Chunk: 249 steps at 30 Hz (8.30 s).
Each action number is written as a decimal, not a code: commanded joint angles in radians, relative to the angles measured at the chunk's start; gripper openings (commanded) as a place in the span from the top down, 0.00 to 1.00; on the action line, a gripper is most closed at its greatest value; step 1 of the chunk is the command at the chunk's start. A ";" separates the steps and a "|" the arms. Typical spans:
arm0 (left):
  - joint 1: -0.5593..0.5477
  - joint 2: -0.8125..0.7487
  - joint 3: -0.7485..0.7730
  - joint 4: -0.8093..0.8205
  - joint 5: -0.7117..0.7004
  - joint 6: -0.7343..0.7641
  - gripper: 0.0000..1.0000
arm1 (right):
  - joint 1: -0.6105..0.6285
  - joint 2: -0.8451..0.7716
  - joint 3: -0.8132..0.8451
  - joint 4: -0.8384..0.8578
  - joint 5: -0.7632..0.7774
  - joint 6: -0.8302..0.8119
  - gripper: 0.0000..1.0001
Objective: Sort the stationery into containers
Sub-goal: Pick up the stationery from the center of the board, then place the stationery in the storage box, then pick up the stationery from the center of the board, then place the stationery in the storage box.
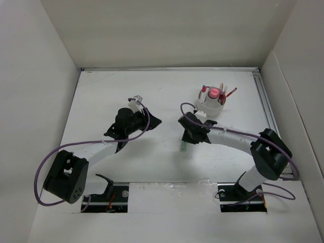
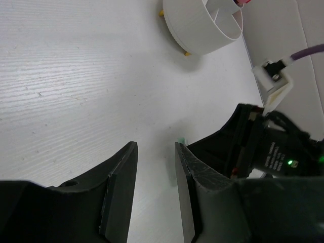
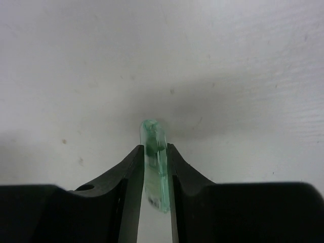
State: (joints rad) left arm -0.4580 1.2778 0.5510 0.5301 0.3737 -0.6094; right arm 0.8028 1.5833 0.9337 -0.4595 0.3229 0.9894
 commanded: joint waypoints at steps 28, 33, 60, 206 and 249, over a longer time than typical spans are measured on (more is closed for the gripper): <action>0.009 -0.038 -0.005 0.028 0.021 0.008 0.64 | -0.419 -0.053 0.280 0.225 0.639 -0.060 0.97; 0.009 -0.038 -0.005 0.018 0.011 0.008 0.64 | -0.419 -0.008 0.289 0.213 0.617 -0.060 0.97; 0.041 -0.100 0.042 -0.232 -0.395 -0.020 0.51 | -0.309 -0.063 0.243 0.156 0.578 -0.003 0.50; -0.145 0.163 0.158 0.015 0.106 0.131 0.63 | -0.203 -0.011 -0.001 0.582 -0.455 -0.034 0.94; -0.145 -0.136 0.030 0.033 -0.012 0.151 0.00 | -0.410 0.072 0.281 0.214 0.627 -0.015 0.96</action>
State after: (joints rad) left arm -0.6025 1.1748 0.5949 0.5331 0.3630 -0.4572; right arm 0.3725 1.6455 1.1721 -0.2295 0.8829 0.9546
